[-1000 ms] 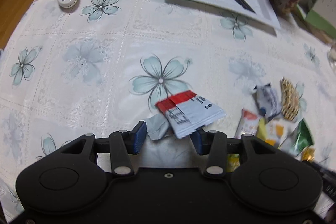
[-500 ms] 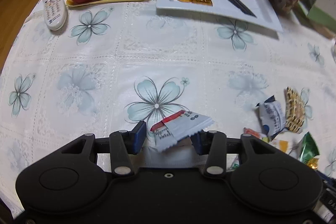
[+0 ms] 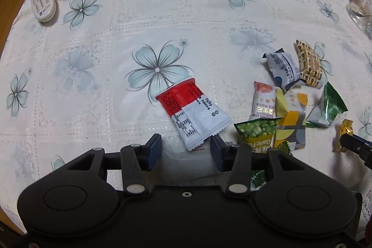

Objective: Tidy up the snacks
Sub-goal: 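Grasp the white bar with the left gripper while the right gripper holds the gold candy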

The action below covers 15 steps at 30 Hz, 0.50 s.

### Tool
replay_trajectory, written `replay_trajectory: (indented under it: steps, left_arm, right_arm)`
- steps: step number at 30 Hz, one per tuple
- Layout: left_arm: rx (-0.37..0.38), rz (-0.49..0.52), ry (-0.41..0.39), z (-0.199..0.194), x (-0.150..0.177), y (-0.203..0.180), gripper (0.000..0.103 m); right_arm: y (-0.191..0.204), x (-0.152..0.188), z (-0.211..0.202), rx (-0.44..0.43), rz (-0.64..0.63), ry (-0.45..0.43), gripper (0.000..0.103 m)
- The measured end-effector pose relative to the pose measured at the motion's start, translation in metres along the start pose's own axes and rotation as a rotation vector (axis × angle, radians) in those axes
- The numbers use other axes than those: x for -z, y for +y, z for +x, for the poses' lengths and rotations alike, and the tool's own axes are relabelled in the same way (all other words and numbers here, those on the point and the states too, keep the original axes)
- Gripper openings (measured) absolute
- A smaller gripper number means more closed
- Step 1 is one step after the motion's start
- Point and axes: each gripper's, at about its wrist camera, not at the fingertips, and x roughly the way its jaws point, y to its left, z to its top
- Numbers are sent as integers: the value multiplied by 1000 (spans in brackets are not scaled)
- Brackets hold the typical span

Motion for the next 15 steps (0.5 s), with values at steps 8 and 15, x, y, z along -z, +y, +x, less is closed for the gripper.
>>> replay_trajectory:
  steps: [8, 15]
  left_arm:
    - [-15, 427, -62, -7, 33, -33, 54]
    - [-96, 538, -95, 8, 41, -44, 57]
  right_arm:
    - [-4, 0, -14, -32, 5, -13, 21]
    - [-2, 6, -14, -40, -17, -5, 21]
